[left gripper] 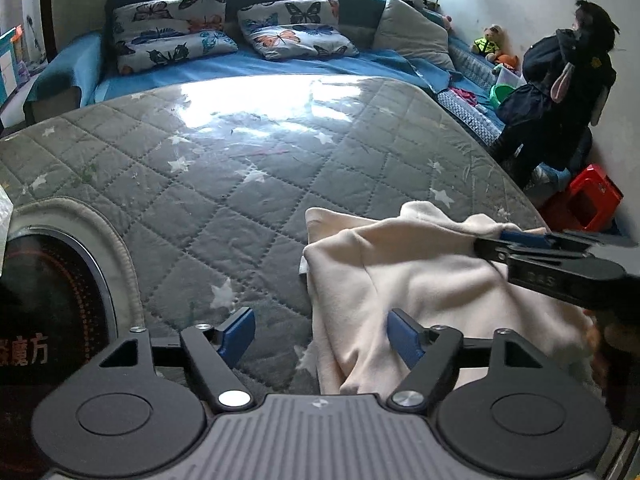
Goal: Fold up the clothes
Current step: 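Lower the folded sweatshirt onto the table and open both grippers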
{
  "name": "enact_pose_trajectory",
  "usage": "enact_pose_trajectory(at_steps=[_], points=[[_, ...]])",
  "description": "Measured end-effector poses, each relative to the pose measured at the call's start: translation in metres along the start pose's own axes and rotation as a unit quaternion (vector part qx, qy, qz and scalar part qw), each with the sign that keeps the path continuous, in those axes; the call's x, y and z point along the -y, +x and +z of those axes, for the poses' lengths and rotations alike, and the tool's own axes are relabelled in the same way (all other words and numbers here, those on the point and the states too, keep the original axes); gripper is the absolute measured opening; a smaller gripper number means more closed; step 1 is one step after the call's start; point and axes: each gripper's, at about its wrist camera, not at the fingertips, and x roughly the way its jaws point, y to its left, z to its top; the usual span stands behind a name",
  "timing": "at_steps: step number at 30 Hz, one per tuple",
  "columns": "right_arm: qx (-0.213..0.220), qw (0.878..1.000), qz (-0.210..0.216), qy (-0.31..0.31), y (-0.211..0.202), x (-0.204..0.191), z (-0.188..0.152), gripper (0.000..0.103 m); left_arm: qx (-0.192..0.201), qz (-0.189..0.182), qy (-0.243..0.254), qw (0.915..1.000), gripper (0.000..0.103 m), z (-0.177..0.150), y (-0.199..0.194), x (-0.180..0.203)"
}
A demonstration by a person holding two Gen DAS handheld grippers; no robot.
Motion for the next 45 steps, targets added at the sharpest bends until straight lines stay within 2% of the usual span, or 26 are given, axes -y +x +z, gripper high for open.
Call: enact_pose_trajectory(at_steps=[2,5,8,14,16,18,22,24,30,33,36,45], points=[[0.002,1.0,-0.002,-0.005,-0.003,-0.004,0.003,0.04,0.001,0.0,0.004,1.0,0.08,-0.002,-0.003,0.001],[0.016,1.0,0.011,-0.013,-0.012,-0.011,0.007,0.053,0.0,0.001,0.019,0.9998,0.083,-0.006,-0.005,0.004],[0.012,0.999,0.014,-0.036,-0.005,-0.025,0.011,0.053,-0.005,0.003,0.027,0.9996,0.085,-0.01,-0.004,0.006],[0.002,1.0,0.003,-0.027,0.014,-0.037,0.015,0.059,-0.014,0.002,0.021,0.9997,0.085,-0.015,-0.003,0.001],[0.004,0.999,0.005,-0.033,0.009,-0.039,0.017,0.059,-0.007,0.002,0.021,0.9998,0.086,-0.015,-0.009,0.0],[0.008,0.999,0.004,-0.037,0.002,-0.042,0.017,0.067,0.001,0.004,0.02,0.9998,0.089,-0.015,-0.015,-0.001],[0.018,0.999,0.003,-0.036,-0.014,-0.044,0.014,0.073,0.019,0.011,0.026,0.9994,0.09,-0.022,-0.03,-0.001],[0.022,0.999,0.004,-0.034,-0.021,-0.046,0.01,0.081,0.028,0.013,0.029,0.9991,0.095,-0.028,-0.038,-0.002],[0.035,0.999,0.004,-0.022,-0.046,-0.055,-0.009,0.089,0.057,0.027,0.045,0.997,0.103,-0.049,-0.061,-0.004],[0.046,0.999,-0.001,-0.019,-0.059,-0.058,-0.019,0.098,0.069,0.042,0.052,0.9954,0.103,-0.062,-0.069,-0.005],[0.056,0.998,-0.006,-0.015,-0.07,-0.062,-0.029,0.103,0.069,0.041,0.044,0.9958,0.103,-0.073,-0.076,-0.011],[0.075,0.997,-0.01,-0.001,-0.097,-0.075,-0.058,0.103,0.089,0.063,0.033,0.9935,0.103,-0.104,-0.099,-0.03]])
